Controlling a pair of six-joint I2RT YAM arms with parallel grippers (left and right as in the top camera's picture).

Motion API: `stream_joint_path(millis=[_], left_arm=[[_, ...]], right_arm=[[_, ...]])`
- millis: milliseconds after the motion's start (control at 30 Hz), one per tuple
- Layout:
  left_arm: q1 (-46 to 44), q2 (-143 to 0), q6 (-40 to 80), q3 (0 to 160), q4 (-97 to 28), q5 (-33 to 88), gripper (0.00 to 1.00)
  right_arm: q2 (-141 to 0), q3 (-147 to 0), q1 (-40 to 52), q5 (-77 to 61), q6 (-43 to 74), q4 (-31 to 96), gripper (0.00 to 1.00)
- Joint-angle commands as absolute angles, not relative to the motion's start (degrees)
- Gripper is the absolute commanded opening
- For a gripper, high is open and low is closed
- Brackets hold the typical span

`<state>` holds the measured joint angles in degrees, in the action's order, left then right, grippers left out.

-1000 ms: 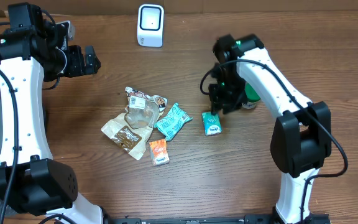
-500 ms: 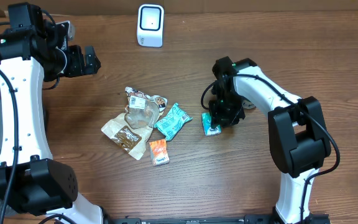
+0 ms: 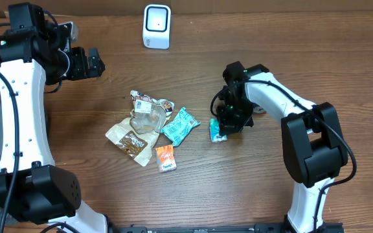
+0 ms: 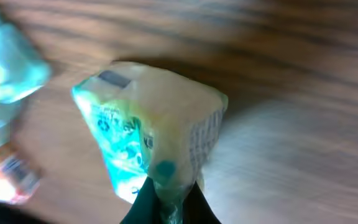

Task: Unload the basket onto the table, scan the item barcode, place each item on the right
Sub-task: 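Grasp the Kleenex pack with the right gripper and lift it, then carry the Kleenex pack up to the white scanner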

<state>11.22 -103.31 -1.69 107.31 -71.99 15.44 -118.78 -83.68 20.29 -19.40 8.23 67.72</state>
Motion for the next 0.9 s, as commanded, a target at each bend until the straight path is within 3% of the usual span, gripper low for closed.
stream_joint_path(millis=[0, 200, 467, 867], left_arm=[[10.9, -103.8, -2.6, 107.4, -71.9, 16.1, 1.0], [10.9, -103.8, -2.6, 107.4, -71.9, 16.1, 1.0], [10.9, -103.8, -2.6, 107.4, -71.9, 16.1, 1.0], [10.9, -103.8, -2.6, 107.4, -71.9, 16.1, 1.0]], right_arm=[[-116.4, -90.6, 20.1, -29.1, 5.5, 68.7, 0.04], [-112.7, -99.1, 17.2, -46.8, 4.4, 68.8, 0.04], [-112.0, -103.1, 10.9, -80.4, 6.2, 55.1, 0.04], [-112.0, -103.1, 9.7, -88.8, 6.0, 50.6, 0.04]])
